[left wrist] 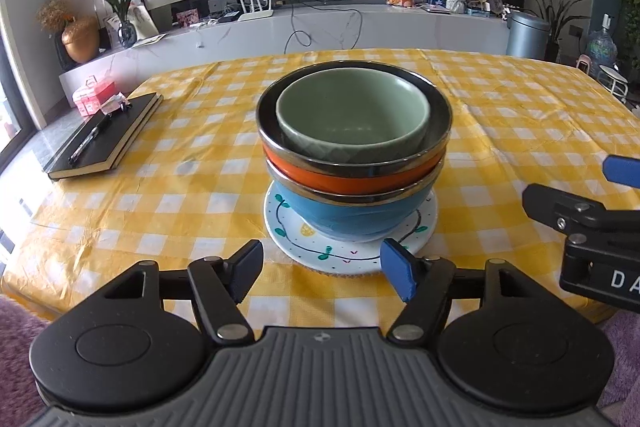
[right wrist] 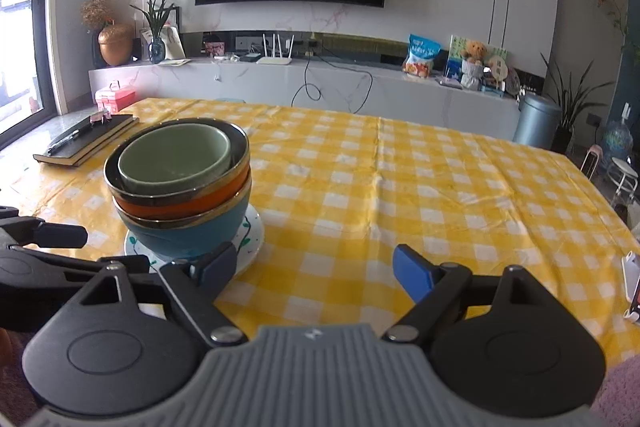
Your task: Organize plates and bowls
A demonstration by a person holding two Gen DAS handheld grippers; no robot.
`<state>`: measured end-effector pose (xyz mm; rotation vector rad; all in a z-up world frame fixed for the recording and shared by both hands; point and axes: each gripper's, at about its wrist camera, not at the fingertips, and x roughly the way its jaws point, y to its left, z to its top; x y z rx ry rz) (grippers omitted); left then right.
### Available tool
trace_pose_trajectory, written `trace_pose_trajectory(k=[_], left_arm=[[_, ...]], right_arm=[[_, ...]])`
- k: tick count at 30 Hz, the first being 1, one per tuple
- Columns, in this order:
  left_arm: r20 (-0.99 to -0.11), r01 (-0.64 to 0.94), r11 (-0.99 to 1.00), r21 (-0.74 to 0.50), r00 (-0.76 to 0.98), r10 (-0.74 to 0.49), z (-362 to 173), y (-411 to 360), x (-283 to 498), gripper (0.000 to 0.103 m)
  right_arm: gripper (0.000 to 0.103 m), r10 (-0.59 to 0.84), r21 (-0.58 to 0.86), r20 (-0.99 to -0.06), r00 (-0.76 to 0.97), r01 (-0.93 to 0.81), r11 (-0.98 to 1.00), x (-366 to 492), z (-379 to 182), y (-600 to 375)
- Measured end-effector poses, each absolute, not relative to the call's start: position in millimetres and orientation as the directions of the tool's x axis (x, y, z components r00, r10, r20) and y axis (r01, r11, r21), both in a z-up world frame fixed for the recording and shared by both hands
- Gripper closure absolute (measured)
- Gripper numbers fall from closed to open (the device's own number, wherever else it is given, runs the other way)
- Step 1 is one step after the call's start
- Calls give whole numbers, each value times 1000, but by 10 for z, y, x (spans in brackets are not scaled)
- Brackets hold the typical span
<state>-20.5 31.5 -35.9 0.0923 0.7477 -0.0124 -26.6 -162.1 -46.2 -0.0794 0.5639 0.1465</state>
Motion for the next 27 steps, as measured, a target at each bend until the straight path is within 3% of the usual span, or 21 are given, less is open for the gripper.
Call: trace_pose_trajectory(k=[7, 27], left_arm=[[-701, 32, 994, 104, 711, 51, -395, 285, -239, 22], [-684, 30, 994, 109, 727, 52, -303, 298, -336, 21]], right_arm=[[19, 124, -1, -610, 782, -158, 987, -188, -507, -1610], [19, 164, 12, -600, 783, -196, 980, -298, -444, -1553]])
